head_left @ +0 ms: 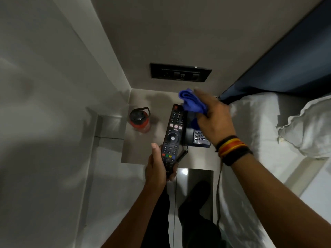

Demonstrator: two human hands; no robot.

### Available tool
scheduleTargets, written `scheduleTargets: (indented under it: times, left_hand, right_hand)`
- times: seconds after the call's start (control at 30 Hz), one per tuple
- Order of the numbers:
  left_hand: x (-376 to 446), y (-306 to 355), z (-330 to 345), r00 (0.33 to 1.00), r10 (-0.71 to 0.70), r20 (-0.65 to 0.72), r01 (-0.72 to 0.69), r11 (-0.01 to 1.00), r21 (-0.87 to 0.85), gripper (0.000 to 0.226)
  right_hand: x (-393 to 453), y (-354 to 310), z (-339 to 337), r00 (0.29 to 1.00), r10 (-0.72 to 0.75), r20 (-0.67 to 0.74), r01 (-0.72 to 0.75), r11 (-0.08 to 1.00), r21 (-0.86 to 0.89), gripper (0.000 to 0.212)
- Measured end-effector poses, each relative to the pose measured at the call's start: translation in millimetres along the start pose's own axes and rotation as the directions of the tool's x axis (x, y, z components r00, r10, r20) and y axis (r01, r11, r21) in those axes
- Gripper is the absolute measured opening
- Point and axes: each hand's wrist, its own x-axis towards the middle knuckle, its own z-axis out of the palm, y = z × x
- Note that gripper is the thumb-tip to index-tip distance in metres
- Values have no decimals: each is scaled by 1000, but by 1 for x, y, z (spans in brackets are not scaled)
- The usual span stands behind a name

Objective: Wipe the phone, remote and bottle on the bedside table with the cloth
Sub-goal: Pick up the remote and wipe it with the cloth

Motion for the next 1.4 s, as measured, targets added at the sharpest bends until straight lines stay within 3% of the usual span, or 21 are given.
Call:
scheduleTargets:
  times: [0.13,0.23,0.3,0.37,0.47,0.53,0.6,0.7,0.9,0.97,1.03,1.13,1.2,1.3,1.4]
  left_hand:
    - [10,13,8,1000,-2,12,3,999,-45,97]
    - [16,21,6,999,-50,-15,49,994,-94,93]
    - [19,20,-1,996,-86,-20,83,988,-130,102]
    - [18,19,-6,997,-78,26,81,987,-138,110]
    - [21,15,-7,989,-55,138,71,991,-109,113]
    - [24,14,-4,982,-65,175,84,991,-103,117]
    - [28,21,0,986,-57,159,77,990,-121,108]
    - [35,33,1,987,-157,39,162,973,-164,98]
    - [49,31,-5,968,-242,68,245,969,-38,106]
    - [55,23,-6,957,-273,101,278,959,-46,109]
    - [60,20,-4,951,-290,109,295,955,-39,113]
    - [62,20,3,952,-296,79,297,955,8,110]
    - [67,19,6,939,-339,58,339,941,20,110]
    - [80,10,4,931,-364,35,364,931,20,97]
    - [98,-1,-4,925,-379,11,376,921,102,60]
  right_hand:
    - [-34,-5,34,949,-8,317,102,954,-282,77]
    - [-83,-2,47,879,-89,468,238,933,-271,83]
    - [-104,3,45,827,-114,550,277,935,-223,78]
    - [-105,5,37,857,-99,506,204,966,-156,69]
    - [-76,5,28,979,-29,202,41,998,-55,67]
    - [-55,2,30,995,-53,86,60,995,-85,74]
    - [-49,1,42,974,-88,210,135,966,-219,83]
    - [-75,5,62,860,-124,495,309,898,-312,90]
    - [-111,11,47,770,-238,592,482,824,-297,72]
    - [-105,17,36,765,-268,585,464,860,-213,62]
    - [-92,21,25,847,-248,471,372,909,-190,61]
    - [-78,20,22,964,-81,254,140,964,-226,72]
    - [-77,18,33,940,-33,339,131,954,-271,72]
    - [-92,22,44,828,-64,557,223,949,-224,63]
    - [-106,32,38,869,-31,494,115,983,-141,50]
